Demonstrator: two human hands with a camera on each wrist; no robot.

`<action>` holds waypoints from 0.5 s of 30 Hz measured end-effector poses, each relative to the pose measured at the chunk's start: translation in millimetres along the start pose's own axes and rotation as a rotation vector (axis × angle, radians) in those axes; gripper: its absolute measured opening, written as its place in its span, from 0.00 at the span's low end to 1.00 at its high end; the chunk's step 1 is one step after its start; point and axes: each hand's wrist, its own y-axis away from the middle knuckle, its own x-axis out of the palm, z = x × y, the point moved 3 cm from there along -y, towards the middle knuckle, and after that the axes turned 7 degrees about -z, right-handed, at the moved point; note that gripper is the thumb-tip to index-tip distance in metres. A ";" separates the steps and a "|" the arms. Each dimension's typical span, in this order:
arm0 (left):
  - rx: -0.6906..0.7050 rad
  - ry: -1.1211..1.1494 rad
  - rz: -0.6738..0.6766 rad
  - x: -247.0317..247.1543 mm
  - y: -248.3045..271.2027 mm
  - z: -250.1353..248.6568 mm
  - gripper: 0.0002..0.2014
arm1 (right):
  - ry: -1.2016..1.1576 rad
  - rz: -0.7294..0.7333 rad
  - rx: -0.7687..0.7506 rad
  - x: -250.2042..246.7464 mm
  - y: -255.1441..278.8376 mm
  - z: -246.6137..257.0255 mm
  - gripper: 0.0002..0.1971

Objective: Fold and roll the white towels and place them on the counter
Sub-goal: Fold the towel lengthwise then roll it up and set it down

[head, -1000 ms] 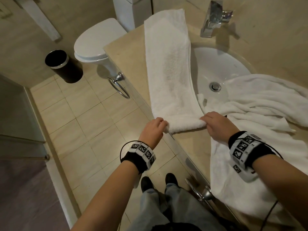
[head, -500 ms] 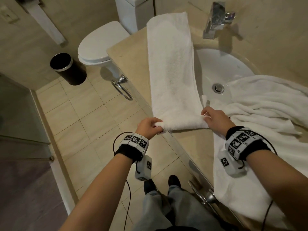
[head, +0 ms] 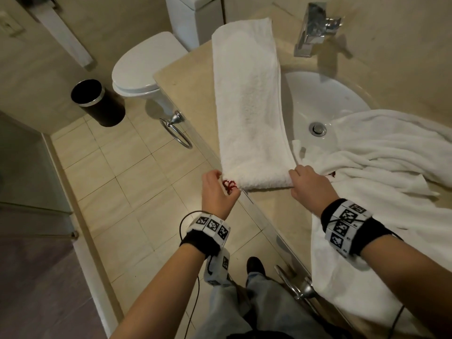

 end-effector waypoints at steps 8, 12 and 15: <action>-0.307 0.344 -0.116 4.3 14.9 24.0 0.10 | 0.109 -0.125 -0.063 2.0 -15.0 6.2 0.23; -0.319 0.377 -0.137 5.0 12.6 24.1 0.09 | 0.123 -0.149 -0.071 -0.3 -18.2 9.7 0.22; -0.344 0.393 -0.118 6.0 12.1 24.6 0.07 | 0.171 -0.100 -0.058 -1.0 -22.2 7.9 0.13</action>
